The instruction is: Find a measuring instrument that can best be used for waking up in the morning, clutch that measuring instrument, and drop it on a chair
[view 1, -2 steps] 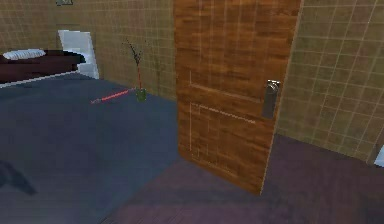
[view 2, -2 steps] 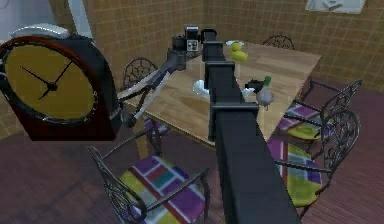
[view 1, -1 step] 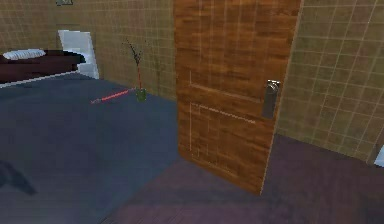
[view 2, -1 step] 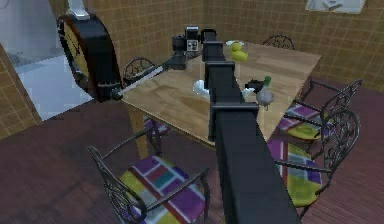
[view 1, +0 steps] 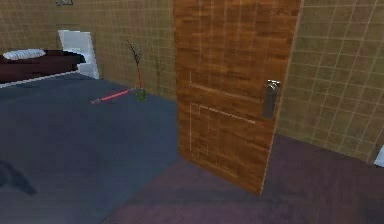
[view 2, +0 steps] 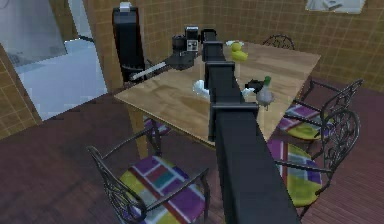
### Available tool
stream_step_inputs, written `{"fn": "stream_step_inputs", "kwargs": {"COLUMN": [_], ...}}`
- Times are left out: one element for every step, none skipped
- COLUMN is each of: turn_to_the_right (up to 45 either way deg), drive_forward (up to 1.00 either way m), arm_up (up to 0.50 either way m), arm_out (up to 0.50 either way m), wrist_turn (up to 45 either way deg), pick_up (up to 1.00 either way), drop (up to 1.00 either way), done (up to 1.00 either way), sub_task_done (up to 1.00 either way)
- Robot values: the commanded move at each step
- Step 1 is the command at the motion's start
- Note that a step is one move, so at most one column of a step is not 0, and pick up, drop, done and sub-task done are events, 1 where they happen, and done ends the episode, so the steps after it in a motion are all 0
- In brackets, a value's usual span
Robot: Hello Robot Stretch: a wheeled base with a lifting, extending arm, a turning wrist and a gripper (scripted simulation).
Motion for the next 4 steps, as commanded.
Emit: {"fn": "stream_step_inputs", "kwargs": {"turn_to_the_right": [0.0,0.0,0.0,0.0], "drive_forward": [0.00,0.00,0.00,0.00], "arm_up": [-0.44,-0.50,0.00,0.00], "arm_out": [0.00,0.00,0.00,-0.10], "wrist_turn": [0.0,0.0,0.0,0.0], "pick_up": [0.00,0.00,0.00,0.00], "drop": [0.00,0.00,1.00,0.00], "done": [0.00,0.00,0.00,0.00], "sub_task_done": [0.00,0.00,0.00,0.00]}}
